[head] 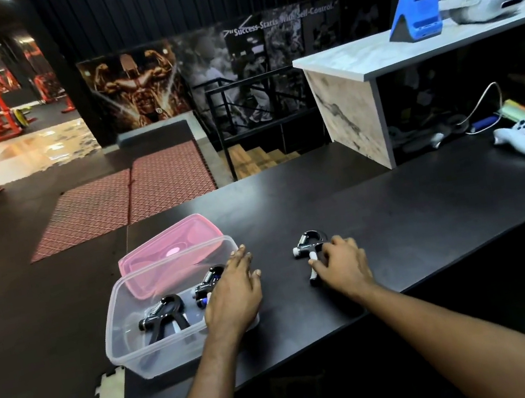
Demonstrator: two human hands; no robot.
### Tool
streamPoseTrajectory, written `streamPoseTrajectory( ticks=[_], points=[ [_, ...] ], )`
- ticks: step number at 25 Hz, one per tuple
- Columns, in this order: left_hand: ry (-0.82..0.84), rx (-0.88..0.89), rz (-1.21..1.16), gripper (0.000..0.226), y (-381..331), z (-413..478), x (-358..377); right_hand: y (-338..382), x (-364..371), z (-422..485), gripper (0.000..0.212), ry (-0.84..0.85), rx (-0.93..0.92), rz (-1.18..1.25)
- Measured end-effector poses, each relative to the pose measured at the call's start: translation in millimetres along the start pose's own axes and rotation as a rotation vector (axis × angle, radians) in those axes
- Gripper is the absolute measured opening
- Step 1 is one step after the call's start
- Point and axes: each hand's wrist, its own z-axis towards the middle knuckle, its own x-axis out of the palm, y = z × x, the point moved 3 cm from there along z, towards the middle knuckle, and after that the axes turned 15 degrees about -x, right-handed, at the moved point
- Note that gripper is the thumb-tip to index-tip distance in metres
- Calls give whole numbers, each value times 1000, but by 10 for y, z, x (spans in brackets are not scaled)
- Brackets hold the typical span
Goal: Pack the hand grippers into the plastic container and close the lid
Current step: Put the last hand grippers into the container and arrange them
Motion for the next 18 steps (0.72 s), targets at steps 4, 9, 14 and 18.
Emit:
streamPoseTrajectory(
  ticks=[4,9,14,18],
  points=[
    [11,6,-38,46,-11,-27,-36,117,35,23,99,68,224,0],
    [-23,7,-144,39,30,-41,-215,207,27,45,95,74,284,-108],
    [-82,-48,-180,38,224,-63,-467,228,-119,145,87,63,245,41],
    [-172,-115,-173,35,525,-118,-748,505,-348,321,87,-31,144,41]
  ],
)
